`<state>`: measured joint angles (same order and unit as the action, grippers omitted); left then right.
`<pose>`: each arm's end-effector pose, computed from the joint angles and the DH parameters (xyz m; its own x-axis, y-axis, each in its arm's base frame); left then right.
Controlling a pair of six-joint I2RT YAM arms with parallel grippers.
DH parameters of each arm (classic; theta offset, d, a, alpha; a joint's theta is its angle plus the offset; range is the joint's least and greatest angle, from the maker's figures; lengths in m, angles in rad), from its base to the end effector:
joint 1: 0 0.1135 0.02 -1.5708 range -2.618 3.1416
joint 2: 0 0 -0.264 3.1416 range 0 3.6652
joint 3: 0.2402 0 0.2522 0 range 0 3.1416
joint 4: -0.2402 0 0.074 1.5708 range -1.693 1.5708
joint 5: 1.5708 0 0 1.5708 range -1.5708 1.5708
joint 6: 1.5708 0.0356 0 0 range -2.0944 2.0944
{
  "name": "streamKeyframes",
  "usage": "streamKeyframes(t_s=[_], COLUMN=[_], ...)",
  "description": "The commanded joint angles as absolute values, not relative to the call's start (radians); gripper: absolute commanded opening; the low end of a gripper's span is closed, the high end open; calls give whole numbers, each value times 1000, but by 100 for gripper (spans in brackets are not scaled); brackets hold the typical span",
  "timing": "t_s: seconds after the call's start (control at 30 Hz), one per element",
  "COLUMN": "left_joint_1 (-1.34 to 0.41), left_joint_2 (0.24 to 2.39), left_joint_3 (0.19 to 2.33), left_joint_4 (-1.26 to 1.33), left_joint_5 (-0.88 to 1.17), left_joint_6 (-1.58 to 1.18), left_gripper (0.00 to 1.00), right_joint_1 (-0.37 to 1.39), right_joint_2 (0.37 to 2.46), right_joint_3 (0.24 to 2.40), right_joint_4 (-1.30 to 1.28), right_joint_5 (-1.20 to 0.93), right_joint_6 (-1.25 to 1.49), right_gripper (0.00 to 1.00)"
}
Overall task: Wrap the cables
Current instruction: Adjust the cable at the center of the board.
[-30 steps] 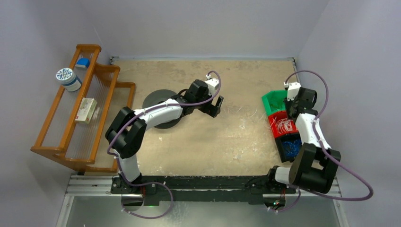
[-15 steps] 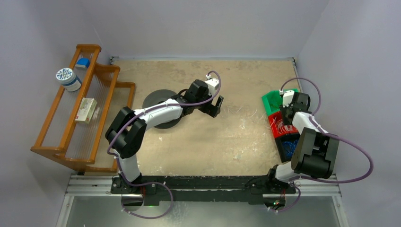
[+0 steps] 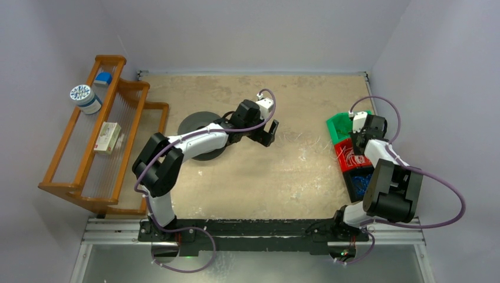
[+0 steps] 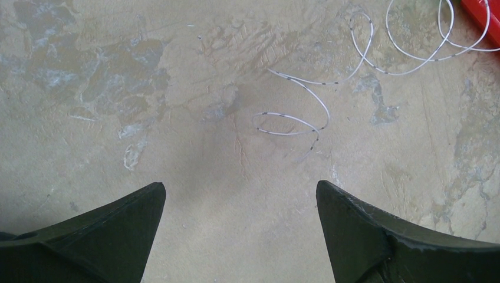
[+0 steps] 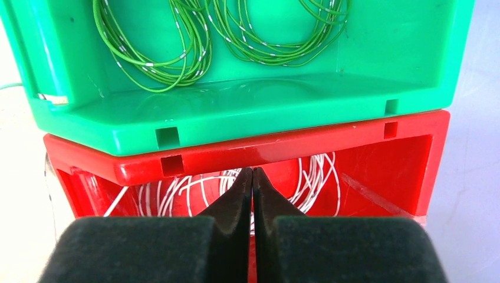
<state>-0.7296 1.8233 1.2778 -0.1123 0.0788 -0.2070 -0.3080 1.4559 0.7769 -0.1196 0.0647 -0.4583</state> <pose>0.3061 -0.2775 0.2264 -0.5921 0.2546 -0.7646 0.6021 0.7704 -0.2097 0.2799 -0.0915 0.1901 -0.7651 -0.2199 -0.6052 0.0078 0.9366 -0.3502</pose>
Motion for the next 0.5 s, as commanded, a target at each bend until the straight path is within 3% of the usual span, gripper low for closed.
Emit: streamKeyframes(t_s=[0.0, 0.47], left_joint_1=[-734, -734], left_joint_2=[1838, 1844], left_joint_3=[1285, 1288], left_joint_4=[-76, -75], left_joint_5=[94, 92], left_joint_6=[-209, -209], left_gripper=[97, 97], right_joint_1=[-308, -307], right_joint_2=[1444, 1282], right_joint_3=[771, 922], right_joint_4=[-107, -278], right_joint_5=[66, -7], right_joint_6=[-453, -445], right_gripper=[0, 0])
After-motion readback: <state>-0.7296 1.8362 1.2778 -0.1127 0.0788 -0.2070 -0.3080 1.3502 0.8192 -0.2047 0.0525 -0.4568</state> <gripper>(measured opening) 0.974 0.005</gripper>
